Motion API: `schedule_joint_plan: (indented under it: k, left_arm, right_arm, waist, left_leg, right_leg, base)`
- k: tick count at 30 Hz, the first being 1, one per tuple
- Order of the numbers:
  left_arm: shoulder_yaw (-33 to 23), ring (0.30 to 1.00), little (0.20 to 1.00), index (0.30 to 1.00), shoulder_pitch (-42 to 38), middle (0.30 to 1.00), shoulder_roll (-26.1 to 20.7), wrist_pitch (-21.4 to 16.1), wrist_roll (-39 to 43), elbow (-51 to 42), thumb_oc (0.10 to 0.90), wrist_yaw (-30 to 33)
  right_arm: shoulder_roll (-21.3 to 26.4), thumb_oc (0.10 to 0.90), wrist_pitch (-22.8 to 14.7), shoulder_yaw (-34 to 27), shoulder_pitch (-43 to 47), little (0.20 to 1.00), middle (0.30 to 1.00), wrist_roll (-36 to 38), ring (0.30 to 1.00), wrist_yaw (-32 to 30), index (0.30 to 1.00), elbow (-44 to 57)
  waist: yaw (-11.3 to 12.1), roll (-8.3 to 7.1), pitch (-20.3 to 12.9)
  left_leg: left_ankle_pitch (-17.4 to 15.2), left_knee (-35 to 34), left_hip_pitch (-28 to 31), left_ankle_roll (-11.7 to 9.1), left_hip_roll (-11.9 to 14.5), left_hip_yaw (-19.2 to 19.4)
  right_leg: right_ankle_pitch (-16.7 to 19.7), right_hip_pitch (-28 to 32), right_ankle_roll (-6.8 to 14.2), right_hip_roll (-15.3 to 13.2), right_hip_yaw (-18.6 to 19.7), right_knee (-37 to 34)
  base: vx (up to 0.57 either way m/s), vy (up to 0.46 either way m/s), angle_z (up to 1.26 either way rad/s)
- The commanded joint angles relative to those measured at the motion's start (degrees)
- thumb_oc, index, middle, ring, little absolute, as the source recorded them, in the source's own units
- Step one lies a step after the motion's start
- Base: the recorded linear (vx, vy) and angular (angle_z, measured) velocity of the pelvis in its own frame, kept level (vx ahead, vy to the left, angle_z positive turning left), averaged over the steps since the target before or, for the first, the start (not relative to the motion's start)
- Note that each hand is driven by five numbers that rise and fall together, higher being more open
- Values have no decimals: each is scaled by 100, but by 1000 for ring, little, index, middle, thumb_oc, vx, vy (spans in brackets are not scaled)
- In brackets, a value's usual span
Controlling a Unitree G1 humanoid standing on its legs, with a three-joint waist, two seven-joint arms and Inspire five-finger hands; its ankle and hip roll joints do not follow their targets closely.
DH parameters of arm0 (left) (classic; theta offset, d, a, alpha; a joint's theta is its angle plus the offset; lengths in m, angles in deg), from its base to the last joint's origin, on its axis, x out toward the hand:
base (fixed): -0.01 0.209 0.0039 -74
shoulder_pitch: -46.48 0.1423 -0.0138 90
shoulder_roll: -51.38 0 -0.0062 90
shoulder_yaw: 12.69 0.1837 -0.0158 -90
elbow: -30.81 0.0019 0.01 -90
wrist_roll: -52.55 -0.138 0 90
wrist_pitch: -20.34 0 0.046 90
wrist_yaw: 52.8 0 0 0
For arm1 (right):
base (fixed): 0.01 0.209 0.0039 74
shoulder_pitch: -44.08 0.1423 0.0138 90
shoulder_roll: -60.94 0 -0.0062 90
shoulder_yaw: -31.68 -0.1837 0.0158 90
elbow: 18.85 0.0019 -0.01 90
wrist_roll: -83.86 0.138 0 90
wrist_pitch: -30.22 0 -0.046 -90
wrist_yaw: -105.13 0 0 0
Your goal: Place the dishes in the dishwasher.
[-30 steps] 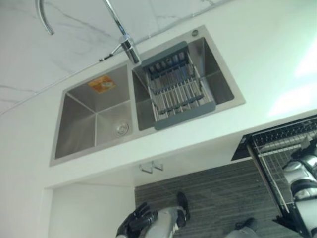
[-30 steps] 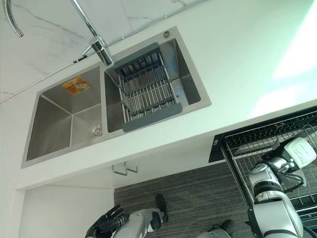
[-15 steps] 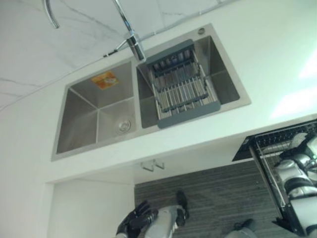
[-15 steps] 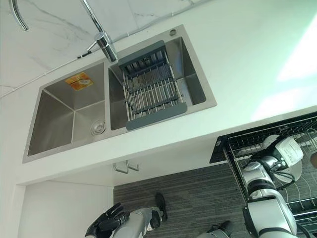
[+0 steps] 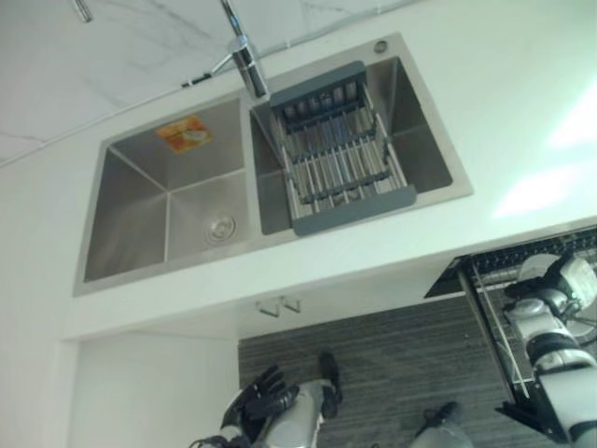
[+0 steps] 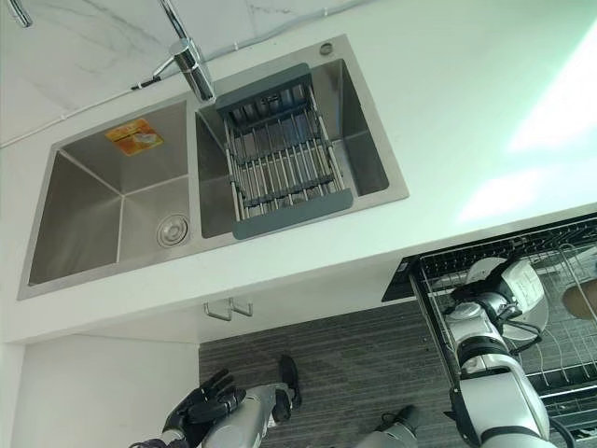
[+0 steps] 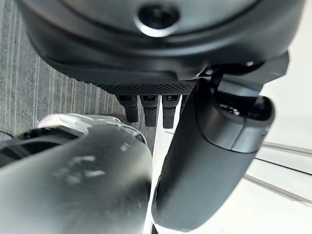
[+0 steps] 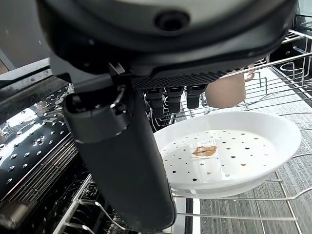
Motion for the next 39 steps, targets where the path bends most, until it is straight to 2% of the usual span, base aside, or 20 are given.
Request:
schedule_joint_plan:
  k: [1, 4, 13, 15, 18, 20, 24, 27, 29, 32, 33, 34, 35, 36, 39]
  left_arm:
    - [6, 900, 900, 900, 69, 900, -146, -137, 219, -207, 800, 28]
    - [-53, 900, 900, 900, 37, 900, -180, -56, 218, -323, 800, 152]
    - [-239, 900, 900, 900, 69, 900, -238, 24, 124, -412, 800, 309]
    - [-327, 900, 900, 900, 121, 900, -261, 19, 33, -476, 800, 360]
    - [-412, 900, 900, 900, 199, 900, -275, 41, -123, -607, 800, 446]
    - [-460, 900, 900, 900, 236, 900, -248, 67, -143, -672, 800, 541]
    - [-554, 900, 900, 900, 278, 900, -91, 7, -275, -600, 800, 782]
    - [-694, 900, 900, 900, 271, 900, 49, -16, -296, -391, 800, 920]
    - [-771, 900, 900, 900, 262, 900, 150, -26, -363, -217, 800, 966]
    - [-825, 900, 900, 900, 250, 900, 213, -88, -430, -50, 800, 977]
    - [-871, 900, 900, 900, 268, 900, 240, -77, -418, -65, 800, 1024]
    - [-871, 900, 900, 900, 268, 900, 240, -77, -418, -65, 800, 1024]
    - [-972, 900, 900, 900, 381, 900, 255, -110, -521, -118, 800, 1118]
    - [-935, 900, 900, 900, 397, 900, 244, -95, -716, -128, 800, 1278]
    - [-844, 900, 900, 900, 357, 900, 217, -112, -729, -29, 800, 1457]
  right_arm:
    - [347, 800, -354, 52, 570, 900, 900, 527, 900, 64, 900, 342]
    - [288, 800, -413, -324, 358, 900, 900, 1533, 900, 734, 900, 542]
    - [422, 800, -154, -666, 49, 900, 900, 2236, 900, 1514, 900, 968]
    - [435, 800, 0, -781, -214, 900, 900, 2592, 900, 1424, 900, 1531]
    - [341, 800, 38, -1091, -687, 900, 900, 2876, 900, 1056, 900, 2453]
    - [242, 800, -182, -1375, -1014, 900, 900, 2835, 900, 665, 900, 3225]
    - [9, 800, -357, -1972, -1650, 900, 900, 2573, 900, 265, 900, 4946]
    - [-88, 800, -489, -2345, -2124, 900, 900, 2601, 900, 218, 900, 5733]
    - [-122, 800, -549, -2587, -2477, 900, 900, 2953, 900, 358, 900, 6059]
    - [-157, 800, -602, -2820, -2765, 900, 900, 3319, 900, 664, 900, 6269]
    - [-222, 800, -638, -2945, -2922, 900, 900, 3431, 900, 779, 900, 6406]
    - [-222, 800, -638, -2945, -2922, 900, 900, 3431, 900, 779, 900, 6406]
    - [-450, 800, -685, -2884, -2989, 900, 900, 3462, 900, 1026, 900, 6604]
    - [-623, 800, -875, -2736, -3029, 900, 900, 3397, 900, 1158, 900, 6796]
    - [-753, 800, -1151, -2626, -3010, 900, 900, 3235, 900, 1332, 900, 7025]
  waist:
    - [27, 64, -200]
    - [-89, -79, -230]
    - [-257, -290, -263]
    - [-358, -375, -265]
    - [-527, -476, -299]
    - [-664, -519, -321]
    - [-968, -562, -381]
    - [-1159, -578, -454]
    - [-1275, -587, -505]
    - [-1324, -649, -542]
    - [-1311, -784, -527]
    - [-1311, -784, -527]
    - [-1204, -855, -505]
    - [-1196, -867, -516]
    - [-1183, -869, -547]
  left_leg:
    - [-935, 606, 534, -736, 1064, 289]
    - [-976, 606, 625, -736, 1098, 290]
    - [-993, 606, 774, -754, 1181, 361]
    - [-992, 606, 830, -773, 1228, 399]
    - [-1009, 606, 923, -798, 1283, 413]
    - [-1019, 606, 975, -828, 1331, 411]
    - [-1020, 606, 1057, -912, 1445, 480]
    - [-999, 606, 1122, -964, 1507, 537]
    - [-768, 606, 1201, -1010, 1491, 538]
    - [-469, 606, 1260, -1034, 1285, 411]
    - [-616, 606, 1148, -741, 806, 311]
    - [-616, 606, 1148, -741, 806, 311]
    - [-1260, 606, 932, -318, 175, 16]
    - [-1337, 606, 916, -200, 112, -24]
    - [-1442, 606, 846, -152, 11, -293]
  right_leg:
    - [-191, -318, 9, 98, 109, -64]
    - [-218, -317, -20, 200, 210, -64]
    - [-251, -284, -71, 362, 318, -64]
    - [-258, -277, -81, 420, 350, -64]
    - [-270, -285, -98, 515, 431, -64]
    - [-314, -302, -127, 621, 519, -64]
    - [-425, -419, -229, 837, 693, -64]
    - [-539, -488, -357, 1025, 786, -64]
    - [-700, -497, -496, 1256, 904, -64]
    - [-857, -448, -591, 1453, 1092, -64]
    - [-775, -458, -641, 1461, 1244, -64]
    - [-775, -458, -641, 1461, 1244, -64]
    - [-645, -474, -480, 1540, 1489, -64]
    - [-550, -494, -451, 1620, 1484, -64]
    - [-504, -565, -393, 1748, 1607, -64]
  base:
    - [14, -4, -15]
    - [19, -14, -17]
    - [20, -19, -7]
    - [39, -72, -9]
    - [63, -123, -16]
    - [40, -128, -29]
    - [-19, -152, -28]
    - [-33, -170, -19]
    - [22, -139, -16]
    - [63, -106, -29]
    - [17, -63, -47]
    - [120, -32, -26]
    - [214, 56, -80]
    - [240, 102, -117]
    - [67, 205, -131]
